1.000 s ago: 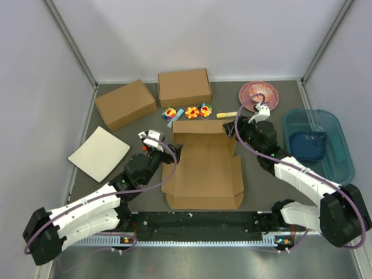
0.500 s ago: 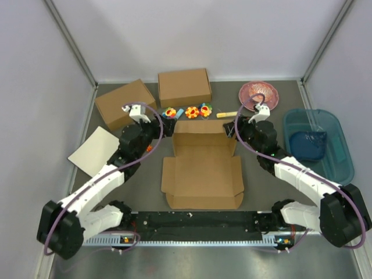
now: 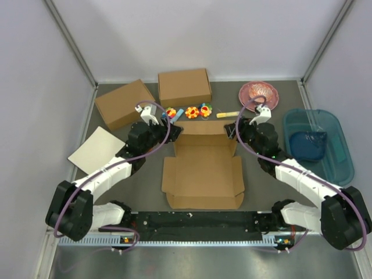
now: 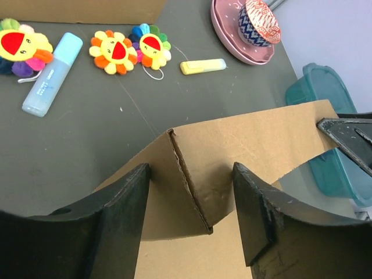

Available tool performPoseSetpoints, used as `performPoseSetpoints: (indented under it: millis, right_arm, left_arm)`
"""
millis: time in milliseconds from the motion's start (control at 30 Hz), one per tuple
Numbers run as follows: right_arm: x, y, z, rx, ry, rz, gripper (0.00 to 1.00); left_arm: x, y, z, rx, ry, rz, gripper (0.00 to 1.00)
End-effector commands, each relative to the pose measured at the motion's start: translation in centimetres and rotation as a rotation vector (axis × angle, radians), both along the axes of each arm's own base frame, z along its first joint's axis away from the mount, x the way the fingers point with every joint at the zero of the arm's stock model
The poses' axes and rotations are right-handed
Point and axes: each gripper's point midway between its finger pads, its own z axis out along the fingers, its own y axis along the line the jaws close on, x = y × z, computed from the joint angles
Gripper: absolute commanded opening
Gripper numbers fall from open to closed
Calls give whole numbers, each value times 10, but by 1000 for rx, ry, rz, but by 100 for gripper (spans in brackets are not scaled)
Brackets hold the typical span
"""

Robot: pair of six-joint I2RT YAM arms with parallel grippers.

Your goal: Fold the paper box

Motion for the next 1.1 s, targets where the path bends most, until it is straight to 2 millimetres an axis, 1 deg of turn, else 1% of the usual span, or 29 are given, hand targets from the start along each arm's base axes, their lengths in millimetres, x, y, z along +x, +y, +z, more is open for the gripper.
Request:
performPoseSetpoints:
  millis: [0,33,100,133,167,200,267,300,400,467,533,567,600,667,700,767,800,867,900,967,1067]
  right_arm:
    - [-17,-16,-47,-100,127,-17,63]
    - [-18,-16,-47,-96,129,-15,62]
    - [-22,-18,-54,-96,143,-19,61]
    - [-23,-18,-54,-93,143,-18,60]
    - [-26,-19,-59,-94,154,-19,60]
    - [-28,-19,-61,-94,157,-15,60]
    - [-32,-21,-66,-92,168,-20,59]
    - [-34,-22,-69,-91,175,-23,59]
    - [-41,-25,-79,-94,196,-27,59]
    - [-46,-26,-88,-91,222,-29,58]
    - [-51,-26,-95,-85,239,-28,58]
    - [-57,-27,-103,-89,257,-26,58]
    - [-59,-27,-106,-81,266,-31,58]
    - [-66,-29,-117,-81,290,-33,58]
    - [-69,-28,-119,-79,298,-35,58]
    - [-76,-28,-128,-79,319,-33,58]
    - [-79,-28,-130,-84,325,-31,58]
    - [-84,-29,-135,-89,337,-32,58]
    - [-85,-29,-136,-85,340,-36,58]
    - [-88,-26,-136,-82,344,-29,57]
    - [-92,-25,-142,-69,384,-54,54]
  left_arm:
    - [0,-6,-2,-41,-15,-17,59]
    - [0,-5,-7,-36,-4,-12,55]
    - [1,-4,-18,-25,22,-7,51]
    - [1,-3,-22,-24,33,2,49]
    - [1,-3,-27,-20,43,4,47]
    - [0,-1,-35,-14,61,8,46]
    - [0,-1,-43,-13,80,12,43]
    - [-2,0,-51,-7,101,15,42]
    - [-5,0,-63,-2,128,12,40]
    - [-8,-1,-70,7,151,0,39]
    - [-12,0,-81,8,186,4,39]
    - [-13,0,-84,5,192,5,39]
    - [-17,3,-94,13,212,10,39]
    - [-20,5,-101,9,225,20,39]
    - [-25,8,-110,16,244,24,39]
    - [-30,9,-119,13,270,25,39]
    - [-35,11,-127,17,286,26,39]
    - [-40,13,-132,14,301,26,39]
    - [-44,15,-139,22,316,29,39]
    - [-47,18,-144,27,327,38,39]
    - [-55,22,-155,38,360,47,39]
